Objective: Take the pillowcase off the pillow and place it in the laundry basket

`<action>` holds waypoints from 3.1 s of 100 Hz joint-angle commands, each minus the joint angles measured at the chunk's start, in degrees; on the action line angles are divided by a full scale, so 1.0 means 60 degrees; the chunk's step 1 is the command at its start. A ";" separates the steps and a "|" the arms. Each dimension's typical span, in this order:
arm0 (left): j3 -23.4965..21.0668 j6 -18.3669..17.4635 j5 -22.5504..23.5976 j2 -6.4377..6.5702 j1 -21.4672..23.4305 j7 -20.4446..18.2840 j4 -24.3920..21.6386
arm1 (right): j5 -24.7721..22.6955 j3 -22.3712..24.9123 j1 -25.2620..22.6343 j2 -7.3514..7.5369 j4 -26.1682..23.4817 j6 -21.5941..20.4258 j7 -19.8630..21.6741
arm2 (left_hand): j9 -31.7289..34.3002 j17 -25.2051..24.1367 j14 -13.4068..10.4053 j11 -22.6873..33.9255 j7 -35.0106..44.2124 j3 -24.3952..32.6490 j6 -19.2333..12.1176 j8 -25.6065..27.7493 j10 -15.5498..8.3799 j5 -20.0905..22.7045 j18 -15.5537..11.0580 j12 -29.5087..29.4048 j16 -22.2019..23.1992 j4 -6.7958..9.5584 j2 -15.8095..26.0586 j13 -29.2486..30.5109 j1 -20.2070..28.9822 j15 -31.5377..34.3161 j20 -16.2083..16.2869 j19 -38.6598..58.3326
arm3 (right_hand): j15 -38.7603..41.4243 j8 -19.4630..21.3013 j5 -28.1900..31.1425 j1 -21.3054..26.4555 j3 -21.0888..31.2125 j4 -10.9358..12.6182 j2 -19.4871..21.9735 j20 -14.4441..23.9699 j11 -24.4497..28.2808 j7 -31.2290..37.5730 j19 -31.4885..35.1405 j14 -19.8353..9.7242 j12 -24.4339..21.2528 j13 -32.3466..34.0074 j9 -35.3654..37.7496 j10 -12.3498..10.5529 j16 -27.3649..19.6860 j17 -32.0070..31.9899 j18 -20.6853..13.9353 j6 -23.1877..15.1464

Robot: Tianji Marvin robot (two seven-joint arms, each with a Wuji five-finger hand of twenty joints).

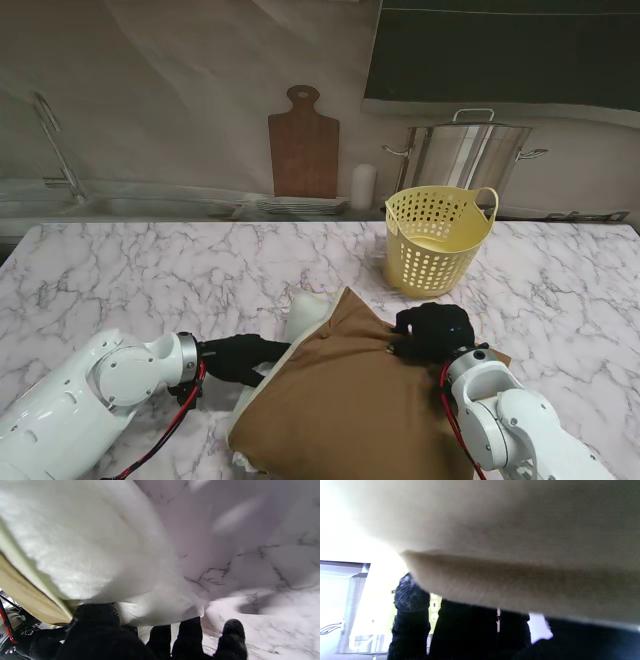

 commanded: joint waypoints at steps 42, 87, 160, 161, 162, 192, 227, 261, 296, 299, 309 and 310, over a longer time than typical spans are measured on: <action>0.0175 0.0163 0.0299 0.0188 0.0096 -0.0516 0.0319 | -0.0555 0.1239 -0.1243 0.0176 -0.0453 -0.0096 0.0532 | -0.0009 -0.0153 0.0907 0.0492 0.0518 -0.0096 0.0385 0.0133 0.0623 0.0154 -0.0083 0.0157 0.0185 -0.0156 -0.0853 0.0328 0.0092 0.0849 -0.0009 0.3503 | 0.2268 0.0444 0.0231 0.2193 0.2771 0.0835 0.0624 -0.0109 0.0312 0.0217 0.0268 -0.0377 0.0213 0.1496 0.0195 0.0462 0.0894 -0.0005 0.0121 -0.0376; -0.0158 0.0012 0.0545 0.0045 0.0397 0.0139 -0.0201 | 0.0489 0.0434 -0.0484 0.0149 0.0237 -0.1635 -0.0579 | 0.0136 -0.0051 0.0897 0.0552 0.0544 -0.0075 0.0383 0.0155 0.0634 0.0191 -0.0093 0.0189 0.0225 -0.0172 -0.0517 0.0453 0.0207 0.0922 0.0081 0.3623 | 0.1436 0.0189 -0.0119 0.2198 0.2243 0.0859 0.0927 -0.0266 0.0010 -0.0001 -0.0139 -0.0342 -0.0122 0.1248 -0.0021 0.0186 0.0818 -0.0253 0.0136 -0.0624; -0.1045 -0.0054 0.0154 -0.0354 0.1044 0.1600 -0.1575 | 0.1167 -0.0644 0.0696 0.0136 0.0833 -0.1509 -0.0340 | 0.0490 0.0015 0.0947 0.0621 0.0497 -0.0180 0.0484 0.0161 0.0777 0.0087 -0.0070 0.0287 0.0383 -0.0250 0.0438 0.0783 0.0160 0.1093 0.0203 0.4366 | 0.1255 -0.0180 -0.0241 0.2217 0.2162 0.0890 0.0966 -0.0261 -0.0015 0.0059 -0.0151 -0.0272 -0.0333 0.1187 -0.0100 0.0212 0.0905 -0.0259 0.0126 -0.0541; -0.1000 -0.0055 0.0113 -0.0351 0.1024 0.1584 -0.1565 | 0.1171 -0.0657 0.0708 0.0135 0.0841 -0.1504 -0.0339 | 0.0484 0.0014 0.0946 0.0617 0.0494 -0.0182 0.0480 0.0160 0.0774 0.0079 -0.0071 0.0287 0.0385 -0.0251 0.0441 0.0784 0.0158 0.1094 0.0203 0.4375 | 0.1248 -0.0189 -0.0247 0.2212 0.2157 0.0888 0.0973 -0.0261 -0.0022 0.0057 -0.0152 -0.0268 -0.0341 0.1185 -0.0108 0.0211 0.0905 -0.0259 0.0126 -0.0543; -0.0953 -0.0055 0.0079 -0.0348 0.1002 0.1568 -0.1553 | 0.1176 -0.0670 0.0719 0.0135 0.0849 -0.1498 -0.0339 | 0.0481 0.0012 0.0943 0.0615 0.0491 -0.0185 0.0482 0.0159 0.0769 0.0073 -0.0077 0.0288 0.0386 -0.0252 0.0437 0.0779 0.0156 0.1092 0.0203 0.4382 | 0.1248 -0.0189 -0.0247 0.2212 0.2157 0.0888 0.0973 -0.0261 -0.0022 0.0057 -0.0152 -0.0268 -0.0341 0.1185 -0.0108 0.0211 0.0905 -0.0259 0.0126 -0.0543; 0.0323 0.0030 -0.0310 -0.0194 0.0234 0.0952 -0.0595 | 0.1369 -0.0670 0.0678 0.0065 0.0886 -0.1462 -0.0736 | 0.0285 -0.0076 0.0892 0.0546 0.0531 -0.0179 0.0472 0.0178 0.0527 0.0155 -0.0107 0.0257 0.0352 -0.0245 0.0284 0.0677 0.0273 0.1003 0.0092 0.4402 | -0.0378 -0.1231 -0.1260 0.1216 0.0776 0.1099 0.1197 -0.0341 -0.0963 0.0093 -0.0537 0.0247 -0.1468 0.0478 -0.0782 0.0395 0.0742 -0.0727 0.0118 -0.0204; 0.0496 -0.0141 0.0361 0.0012 0.0148 0.0440 0.0020 | 0.1405 -0.0643 0.0691 0.0086 0.0341 -0.1504 -0.0245 | -0.0004 -0.0135 0.0789 0.0520 0.0607 -0.0145 0.0452 0.0201 0.0227 0.0333 -0.0173 0.0158 0.0250 -0.0228 -0.0076 0.0508 0.0511 0.0892 -0.0083 0.4218 | -0.6700 -0.0142 -0.4713 -0.2680 -0.1615 0.1852 0.1749 -0.0601 -0.4200 -0.5845 -0.3481 0.1837 -0.4759 -0.4939 -0.7206 0.1641 -0.1241 -0.4042 0.1040 0.1704; 0.0290 -0.0643 0.1015 0.0131 0.0456 0.0337 0.0029 | 0.1506 -0.2322 0.2271 0.0242 0.1228 -0.0577 0.1150 | 0.0136 -0.0093 0.0682 0.0679 0.0747 -0.0139 0.0383 0.0242 -0.0305 0.0665 -0.0240 0.0122 0.0179 -0.0224 -0.0283 0.0499 0.0625 0.0872 -0.0132 0.4153 | -0.2600 0.0396 -0.4553 -0.0094 -0.2143 0.1906 0.0436 0.0284 -0.2769 -0.6078 -0.1176 0.0646 -0.5033 -0.0401 -0.4444 0.0917 0.0465 -0.1235 0.0178 0.1813; 0.0329 -0.0155 0.1650 0.0236 0.0262 -0.0334 -0.0159 | 0.1213 -0.1526 0.1609 0.0201 0.1391 -0.1119 0.0183 | 0.0077 -0.0185 0.0649 0.0701 0.0764 -0.0162 0.0402 0.0262 -0.0419 0.0683 -0.0258 0.0069 0.0100 -0.0229 -0.0288 0.0374 0.0405 0.0790 -0.0170 0.4058 | 0.1874 -0.0607 -0.0207 0.2059 0.1632 0.0872 0.0540 -0.0138 0.0723 0.0963 -0.0044 -0.0579 -0.1461 0.1660 0.0487 0.0278 0.1102 -0.0147 0.0045 -0.0564; 0.0342 -0.0127 0.1658 0.0243 0.0248 -0.0375 -0.0165 | 0.1103 -0.1358 0.1468 0.0221 0.1268 -0.1143 0.0288 | 0.0064 -0.0186 0.0646 0.0697 0.0764 -0.0158 0.0394 0.0264 -0.0419 0.0682 -0.0259 0.0063 0.0092 -0.0228 -0.0284 0.0359 0.0398 0.0781 -0.0171 0.4050 | 0.1970 -0.0491 -0.0188 0.2076 0.1671 0.0869 0.0534 -0.0144 0.0754 0.0991 -0.0058 -0.0585 -0.1368 0.1663 0.0484 0.0299 0.1110 -0.0171 0.0075 -0.0588; 0.0367 -0.0053 0.1598 0.0264 0.0222 -0.0514 -0.0192 | 0.0777 -0.0854 0.1016 0.0268 0.0970 -0.1255 0.0524 | 0.0023 -0.0224 0.0650 0.0681 0.0755 -0.0195 0.0386 0.0270 -0.0400 0.0652 -0.0271 0.0044 0.0070 -0.0238 -0.0245 0.0316 0.0239 0.0760 -0.0179 0.4003 | 0.2102 -0.0189 -0.0132 0.2111 0.1798 0.0825 0.0514 -0.0151 0.0781 0.1016 -0.0083 -0.0561 -0.1126 0.1653 0.0466 0.0400 0.1074 -0.0209 0.0121 -0.0699; 0.0365 -0.0050 0.1598 0.0266 0.0224 -0.0523 -0.0198 | 0.0751 -0.0812 0.0970 0.0270 0.0952 -0.1261 0.0528 | 0.0023 -0.0227 0.0651 0.0681 0.0756 -0.0196 0.0390 0.0271 -0.0398 0.0653 -0.0271 0.0043 0.0068 -0.0238 -0.0250 0.0314 0.0228 0.0759 -0.0180 0.3998 | 0.2106 -0.0177 -0.0142 0.2108 0.1797 0.0819 0.0510 -0.0153 0.0780 0.1012 -0.0087 -0.0562 -0.1115 0.1655 0.0461 0.0390 0.1072 -0.0219 0.0126 -0.0699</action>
